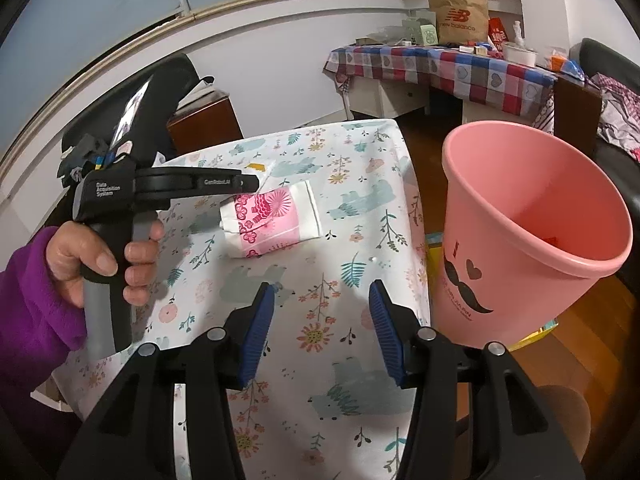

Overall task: Collect trash
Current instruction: 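Grasp the white foam strip with the left tool, then grasp the pink-printed paper cup with the right tool while the left holds the foam strip, then carry both items over the pink bin and open both tools to drop them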

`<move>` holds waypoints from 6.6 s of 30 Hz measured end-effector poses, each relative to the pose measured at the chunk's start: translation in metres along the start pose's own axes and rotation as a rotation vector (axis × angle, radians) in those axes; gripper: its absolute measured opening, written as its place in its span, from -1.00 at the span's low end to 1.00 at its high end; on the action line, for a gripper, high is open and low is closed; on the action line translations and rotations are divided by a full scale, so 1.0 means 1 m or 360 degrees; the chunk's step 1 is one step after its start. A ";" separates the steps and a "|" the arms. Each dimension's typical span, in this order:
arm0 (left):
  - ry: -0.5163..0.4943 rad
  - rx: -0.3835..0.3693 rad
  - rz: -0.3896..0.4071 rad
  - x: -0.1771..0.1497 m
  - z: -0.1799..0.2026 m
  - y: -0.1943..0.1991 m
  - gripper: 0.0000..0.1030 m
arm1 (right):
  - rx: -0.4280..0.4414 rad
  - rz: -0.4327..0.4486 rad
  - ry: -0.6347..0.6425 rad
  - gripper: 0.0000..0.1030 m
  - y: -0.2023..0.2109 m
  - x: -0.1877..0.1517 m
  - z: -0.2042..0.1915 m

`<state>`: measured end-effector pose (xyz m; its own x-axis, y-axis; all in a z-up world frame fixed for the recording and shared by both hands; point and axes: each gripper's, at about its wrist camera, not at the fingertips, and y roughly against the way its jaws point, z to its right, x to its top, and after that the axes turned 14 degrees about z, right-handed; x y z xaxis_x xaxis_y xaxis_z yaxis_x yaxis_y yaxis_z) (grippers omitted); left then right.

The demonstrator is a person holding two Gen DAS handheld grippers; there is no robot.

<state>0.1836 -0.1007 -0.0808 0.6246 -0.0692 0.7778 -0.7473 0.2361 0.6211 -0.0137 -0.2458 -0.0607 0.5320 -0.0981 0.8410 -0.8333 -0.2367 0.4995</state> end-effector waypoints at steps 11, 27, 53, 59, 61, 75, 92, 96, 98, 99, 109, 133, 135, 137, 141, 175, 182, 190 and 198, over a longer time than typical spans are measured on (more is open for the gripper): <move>0.0115 -0.0026 0.0013 0.001 -0.014 0.008 -0.73 | 0.0068 -0.0074 -0.0093 -0.03 -0.013 0.008 -0.004; 0.0232 -0.0006 0.0154 -0.007 -0.068 0.071 -0.73 | -0.0004 -0.0240 -0.0054 -0.03 -0.089 0.034 -0.016; 0.0372 0.0031 0.0243 -0.026 -0.113 0.120 -0.72 | 0.0632 -0.0329 0.0101 -0.03 -0.062 0.044 -0.083; 0.0375 0.0022 0.0252 -0.032 -0.115 0.130 -0.72 | 0.0476 -0.0281 0.0091 -0.03 -0.071 0.051 -0.080; 0.0369 0.0019 0.0255 -0.034 -0.114 0.134 -0.72 | 0.0435 -0.0272 0.0133 -0.03 -0.079 0.049 -0.088; 0.0362 0.0035 0.0277 -0.047 -0.103 0.156 -0.72 | 0.0363 -0.0288 0.0178 -0.78 -0.083 0.024 -0.101; 0.0286 0.0119 0.0392 -0.026 -0.061 0.176 -0.72 | 0.0339 0.0081 0.0222 -0.79 0.000 0.042 -0.102; 0.0266 0.0113 0.0410 -0.020 -0.048 0.177 -0.72 | 0.0312 0.0127 0.0218 -0.79 0.012 0.042 -0.096; 0.0248 0.0109 0.0415 -0.018 -0.040 0.177 -0.72 | 0.0297 0.0154 0.0206 -0.79 0.017 0.044 -0.091; 0.0237 0.0107 0.0419 -0.016 -0.035 0.177 -0.72 | 0.0289 0.0168 0.0201 -0.79 0.019 0.044 -0.089; 0.0165 0.0080 0.0456 -0.003 -0.005 0.175 -0.72 | 0.0206 0.0314 0.0155 -0.79 0.044 0.055 -0.071; -0.0071 -0.0131 0.0468 0.030 0.107 0.134 -0.72 | -0.0193 0.0547 -0.0063 -0.79 0.074 0.076 0.032; -0.0095 -0.0148 0.0468 0.030 0.117 0.131 -0.72 | -0.0222 0.0558 -0.0084 -0.79 0.076 0.077 0.042; -0.0118 -0.0170 0.0465 0.032 0.130 0.127 -0.72 | -0.0256 0.0565 -0.0106 -0.79 0.077 0.078 0.052; -0.0147 -0.0216 0.0458 0.033 0.151 0.118 -0.72 | -0.0317 0.0572 -0.0130 -0.79 0.081 0.076 0.070; -0.0318 -0.0503 0.0242 0.017 0.244 0.045 -0.72 | -0.0536 0.0498 -0.0311 -0.79 0.055 0.059 0.172; -0.0340 -0.0490 0.0207 0.017 0.255 0.029 -0.71 | -0.0547 0.0449 -0.0305 -0.79 0.044 0.056 0.180; -0.0350 -0.0469 0.0178 0.015 0.264 0.018 -0.70 | -0.0551 0.0409 -0.0301 -0.78 0.035 0.053 0.188; -0.0350 -0.0453 0.0165 0.014 0.267 0.012 -0.57 | -0.0558 0.0379 -0.0312 -0.78 0.028 0.053 0.194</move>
<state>0.1225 -0.3579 -0.0371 0.4621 -0.2301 0.8565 -0.6919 0.5106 0.5104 0.0199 -0.4452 -0.0422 0.3098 -0.2991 0.9025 -0.9182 0.1525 0.3657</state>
